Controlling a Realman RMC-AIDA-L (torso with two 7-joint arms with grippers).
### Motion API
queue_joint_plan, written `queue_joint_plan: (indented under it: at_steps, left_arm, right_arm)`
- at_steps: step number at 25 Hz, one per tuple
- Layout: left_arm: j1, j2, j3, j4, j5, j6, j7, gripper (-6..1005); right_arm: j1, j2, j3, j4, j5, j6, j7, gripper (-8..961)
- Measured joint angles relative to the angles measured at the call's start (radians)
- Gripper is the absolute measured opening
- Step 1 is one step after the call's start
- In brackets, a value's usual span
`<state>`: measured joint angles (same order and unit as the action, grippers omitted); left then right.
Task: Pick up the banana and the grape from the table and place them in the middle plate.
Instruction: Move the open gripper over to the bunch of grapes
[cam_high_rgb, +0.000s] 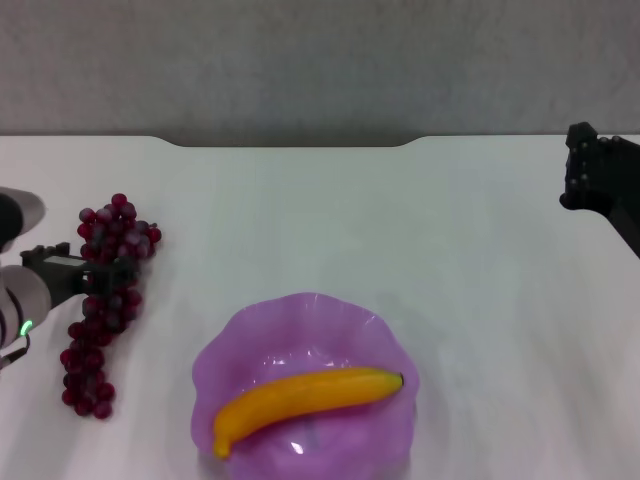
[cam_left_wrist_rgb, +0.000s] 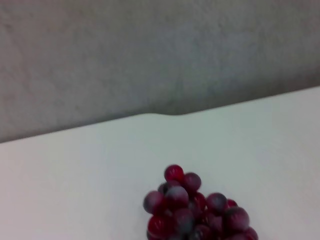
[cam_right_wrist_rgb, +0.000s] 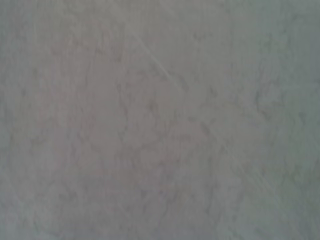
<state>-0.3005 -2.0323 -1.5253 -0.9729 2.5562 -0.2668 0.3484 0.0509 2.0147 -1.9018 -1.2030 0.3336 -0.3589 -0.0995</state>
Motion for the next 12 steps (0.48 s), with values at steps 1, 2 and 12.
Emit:
queue_joint_plan:
  at_steps: [1, 2, 12]
  left_arm:
    - [-0.008, 0.000, 0.003, 0.013, 0.000, 0.000, 0.001, 878]
    - [-0.015, 0.000, 0.007, 0.025, 0.001, 0.000, 0.002, 878]
    - [-0.063, 0.000, 0.034, 0.102, 0.000, 0.013, 0.004, 877]
  right_arm:
    - [0.000, 0.000, -0.001, -0.003, 0.000, 0.000, 0.000, 16]
    - [0.000, 0.000, -0.001, -0.005, 0.000, 0.000, 0.000, 16]
    - [0.002, -0.001, -0.005, -0.011, 0.001, 0.000, 0.000, 17]
